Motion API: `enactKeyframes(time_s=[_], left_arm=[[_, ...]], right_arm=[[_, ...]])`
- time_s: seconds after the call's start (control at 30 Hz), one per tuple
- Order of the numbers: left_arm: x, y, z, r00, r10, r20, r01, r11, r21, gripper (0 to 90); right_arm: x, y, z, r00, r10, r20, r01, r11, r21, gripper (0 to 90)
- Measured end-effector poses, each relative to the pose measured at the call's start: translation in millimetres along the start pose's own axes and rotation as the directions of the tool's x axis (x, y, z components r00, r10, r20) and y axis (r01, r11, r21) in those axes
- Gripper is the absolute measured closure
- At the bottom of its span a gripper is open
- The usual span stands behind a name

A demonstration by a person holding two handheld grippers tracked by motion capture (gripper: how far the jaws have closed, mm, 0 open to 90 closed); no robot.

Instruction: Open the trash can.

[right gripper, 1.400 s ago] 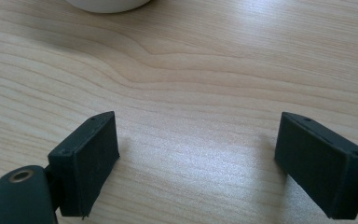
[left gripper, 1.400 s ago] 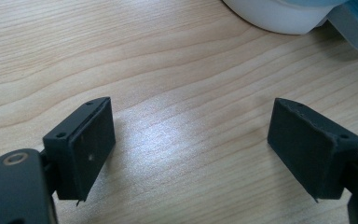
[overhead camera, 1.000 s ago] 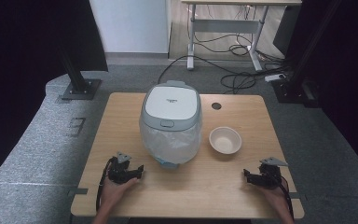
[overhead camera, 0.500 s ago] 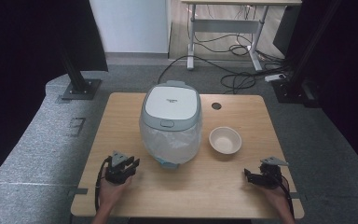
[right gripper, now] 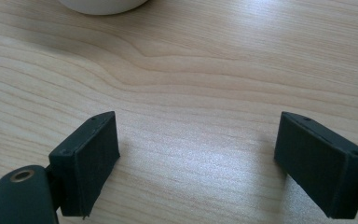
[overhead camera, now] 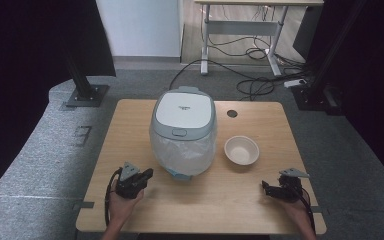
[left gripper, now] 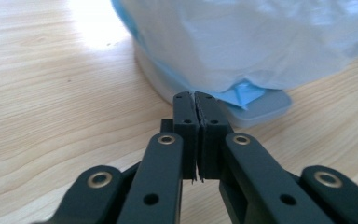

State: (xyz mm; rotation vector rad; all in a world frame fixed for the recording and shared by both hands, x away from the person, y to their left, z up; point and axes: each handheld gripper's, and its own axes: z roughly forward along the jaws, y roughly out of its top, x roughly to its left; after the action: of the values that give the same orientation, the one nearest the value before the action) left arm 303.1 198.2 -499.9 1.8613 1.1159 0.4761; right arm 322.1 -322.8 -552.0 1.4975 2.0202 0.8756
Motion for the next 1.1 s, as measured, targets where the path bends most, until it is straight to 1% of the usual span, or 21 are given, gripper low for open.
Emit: enactKeyframes(time_s=[0.07,0.17,0.2,0.23,0.37,0.47,0.6,0.73,0.87,1.1], left_arm=[[-1.2,0.4,-0.3,1.0,0.003,0.006,-0.003,1.0,-0.003,89.7],[-5.0,1.8,-0.4,0.9995,0.009,0.031,-0.008,0.9999,-0.015,90.0],[-5.0,1.8,-0.4,0.9995,0.009,0.031,-0.008,0.9999,-0.015,90.0],[-6.2,2.3,-0.2,0.9989,0.003,0.047,-0.002,0.9998,-0.018,90.0],[-9.0,3.7,1.1,0.9981,-0.001,0.062,0.002,0.9997,-0.023,90.0],[-10.9,4.3,2.4,0.9979,0.002,0.065,0.0,0.9997,-0.024,90.0],[-17.0,6.6,7.2,0.9967,0.006,0.081,-0.004,0.9997,-0.022,90.0],[-21.0,9.0,10.9,0.9962,0.008,0.087,-0.006,0.9997,-0.023,90.0],[-22.7,10.4,13.7,0.9956,0.004,0.093,-0.002,0.9998,-0.021,90.0],[-27.3,13.5,19.6,0.9949,0.01,0.1,-0.009,0.9998,-0.017,90.0]], right_arm=[[0.0,0.0,0.0,1.0,0.0,0.0,0.0,1.0,0.0,12.9],[0.0,0.0,0.0,1.0,0.0,0.0,0.0,1.0,0.0,12.9],[0.0,0.0,0.0,1.0,0.0,0.0,0.0,1.0,0.0,12.9],[0.0,0.0,0.0,1.0,0.0,0.0,0.0,1.0,0.0,12.9],[0.0,0.0,0.0,1.0,0.0,0.0,0.0,1.0,0.0,12.9],[0.0,0.0,0.0,1.0,0.0,0.0,0.0,1.0,0.0,12.9],[0.0,0.0,0.0,1.0,0.0,0.0,0.0,1.0,0.0,12.9],[0.1,0.0,0.0,1.0,0.0,0.0,0.0,1.0,0.0,12.9],[0.0,0.0,0.0,1.0,0.0,0.0,0.0,1.0,0.0,12.9],[0.1,0.0,0.0,1.0,0.0,0.0,0.0,1.0,0.0,12.9]])
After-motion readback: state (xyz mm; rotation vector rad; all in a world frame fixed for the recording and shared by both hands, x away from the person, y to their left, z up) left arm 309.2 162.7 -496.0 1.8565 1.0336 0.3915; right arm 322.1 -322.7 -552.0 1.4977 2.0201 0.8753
